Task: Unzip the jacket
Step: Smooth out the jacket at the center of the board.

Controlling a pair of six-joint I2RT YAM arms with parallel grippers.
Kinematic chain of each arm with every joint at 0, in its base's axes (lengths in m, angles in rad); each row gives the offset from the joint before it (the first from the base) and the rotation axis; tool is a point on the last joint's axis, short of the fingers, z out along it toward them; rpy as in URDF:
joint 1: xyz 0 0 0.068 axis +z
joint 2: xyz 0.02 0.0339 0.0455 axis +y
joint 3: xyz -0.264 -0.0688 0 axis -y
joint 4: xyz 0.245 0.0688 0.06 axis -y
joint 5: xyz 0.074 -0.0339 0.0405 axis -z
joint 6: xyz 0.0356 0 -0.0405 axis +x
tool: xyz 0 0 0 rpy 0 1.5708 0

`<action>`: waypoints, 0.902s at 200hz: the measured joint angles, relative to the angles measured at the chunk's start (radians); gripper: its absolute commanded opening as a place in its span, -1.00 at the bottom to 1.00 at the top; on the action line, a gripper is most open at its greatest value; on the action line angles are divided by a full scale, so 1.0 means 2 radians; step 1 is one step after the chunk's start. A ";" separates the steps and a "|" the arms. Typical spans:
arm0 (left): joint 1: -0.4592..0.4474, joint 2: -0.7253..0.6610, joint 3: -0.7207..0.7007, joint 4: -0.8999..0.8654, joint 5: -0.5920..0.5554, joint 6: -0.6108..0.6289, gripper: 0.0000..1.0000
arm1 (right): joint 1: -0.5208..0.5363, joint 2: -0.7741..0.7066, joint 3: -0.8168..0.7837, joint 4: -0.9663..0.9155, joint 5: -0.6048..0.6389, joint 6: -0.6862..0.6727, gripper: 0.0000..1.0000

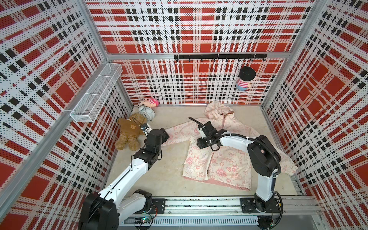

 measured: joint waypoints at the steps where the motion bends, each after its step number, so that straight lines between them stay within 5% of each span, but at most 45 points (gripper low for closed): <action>1: 0.001 -0.002 -0.001 -0.001 0.000 0.000 0.68 | 0.002 0.002 -0.001 0.000 -0.001 0.001 0.14; 71: 0.029 -0.079 -0.009 -0.030 -0.021 -0.003 0.65 | 0.083 0.050 0.020 0.086 -0.075 0.042 -0.04; 115: 0.030 -0.104 -0.009 -0.048 -0.035 0.001 0.73 | 0.121 0.058 0.000 0.158 -0.150 0.082 0.13; 180: 0.030 -0.105 -0.009 -0.060 -0.024 0.016 0.82 | 0.125 -0.108 -0.043 0.096 -0.087 0.134 0.31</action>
